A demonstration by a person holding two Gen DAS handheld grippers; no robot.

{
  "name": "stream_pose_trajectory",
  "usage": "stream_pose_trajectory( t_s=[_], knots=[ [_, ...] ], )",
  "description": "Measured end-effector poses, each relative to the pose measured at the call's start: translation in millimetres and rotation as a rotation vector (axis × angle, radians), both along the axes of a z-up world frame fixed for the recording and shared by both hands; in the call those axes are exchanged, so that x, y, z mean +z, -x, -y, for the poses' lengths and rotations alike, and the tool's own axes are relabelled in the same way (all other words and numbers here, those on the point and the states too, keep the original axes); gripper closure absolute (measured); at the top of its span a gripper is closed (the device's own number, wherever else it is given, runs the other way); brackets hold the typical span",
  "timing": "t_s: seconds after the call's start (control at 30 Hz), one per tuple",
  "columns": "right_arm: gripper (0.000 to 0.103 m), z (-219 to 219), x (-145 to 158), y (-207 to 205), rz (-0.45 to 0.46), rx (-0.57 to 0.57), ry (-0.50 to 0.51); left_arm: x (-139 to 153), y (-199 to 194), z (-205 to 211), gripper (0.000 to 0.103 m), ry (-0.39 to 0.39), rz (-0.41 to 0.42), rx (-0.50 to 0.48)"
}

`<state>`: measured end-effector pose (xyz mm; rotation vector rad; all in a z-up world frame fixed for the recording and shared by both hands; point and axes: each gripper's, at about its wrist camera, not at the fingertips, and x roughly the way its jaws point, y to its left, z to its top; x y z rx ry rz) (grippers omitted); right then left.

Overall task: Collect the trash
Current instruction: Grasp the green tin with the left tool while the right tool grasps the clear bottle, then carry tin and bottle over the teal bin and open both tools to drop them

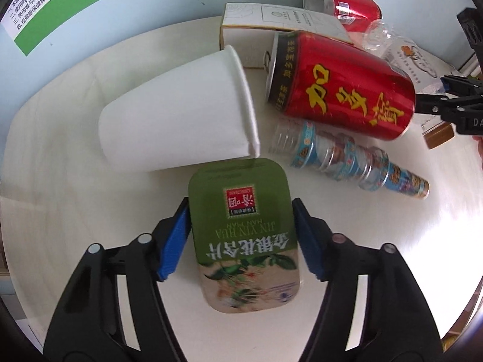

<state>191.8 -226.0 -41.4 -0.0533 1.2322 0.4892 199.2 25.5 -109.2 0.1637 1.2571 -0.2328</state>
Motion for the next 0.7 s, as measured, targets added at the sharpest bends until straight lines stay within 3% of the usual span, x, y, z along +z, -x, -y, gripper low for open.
stream_pose_trajectory(
  t_s=[0.23,0.4,0.57,0.7],
  knots=[
    [0.030,40.0,33.6,34.4,0.025,0.003,-0.057,18.2,49.9,-22.7,0.042,-0.010,0.035,-0.019],
    [0.030,35.3,62.1,74.4,0.050,0.073,-0.098,41.3,93.5,-38.5,0.043,0.001,0.061,-0.016],
    [0.030,2.8,88.9,112.2,0.065,0.235,-0.149,62.8,143.6,-58.6,0.043,-0.005,0.093,0.024],
    [0.030,-48.4,104.5,140.1,0.079,0.396,-0.182,76.3,177.2,-83.5,0.043,0.005,0.116,0.092]
  ],
)
